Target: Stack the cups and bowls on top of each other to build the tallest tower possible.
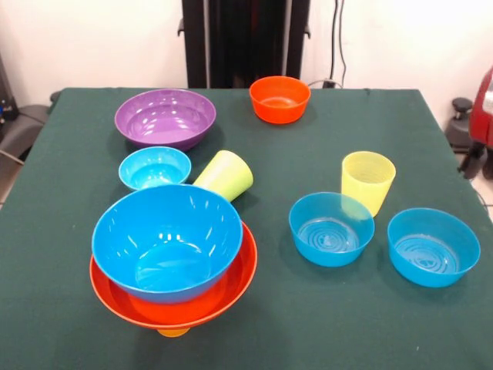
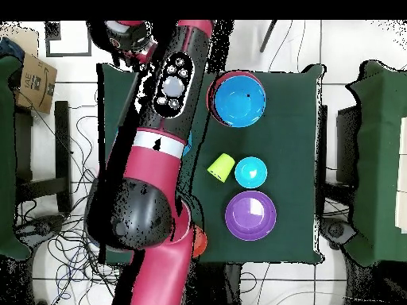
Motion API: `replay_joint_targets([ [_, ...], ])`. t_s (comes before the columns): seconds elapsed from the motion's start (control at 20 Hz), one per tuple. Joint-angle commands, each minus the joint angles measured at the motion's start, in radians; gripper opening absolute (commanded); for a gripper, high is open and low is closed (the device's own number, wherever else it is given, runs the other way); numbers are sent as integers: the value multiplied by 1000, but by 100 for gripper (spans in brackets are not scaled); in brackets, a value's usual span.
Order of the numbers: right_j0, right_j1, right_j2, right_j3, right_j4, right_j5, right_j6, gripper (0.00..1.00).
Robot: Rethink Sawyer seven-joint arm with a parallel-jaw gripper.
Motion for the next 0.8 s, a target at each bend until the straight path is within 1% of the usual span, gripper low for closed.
replay_joint_targets([
  [0.05,47,-48,-103,47,-196,49,133,100],
  [0.2,71,-36,-65,75,-245,29,161,100],
  [0.25,88,-24,-32,96,-270,18,174,100],
  [0.35,114,-14,6,128,-308,5,185,100],
  [0.5,138,-9,32,160,-347,-9,192,100],
  [0.8,165,4,55,202,-405,-45,207,100],
])
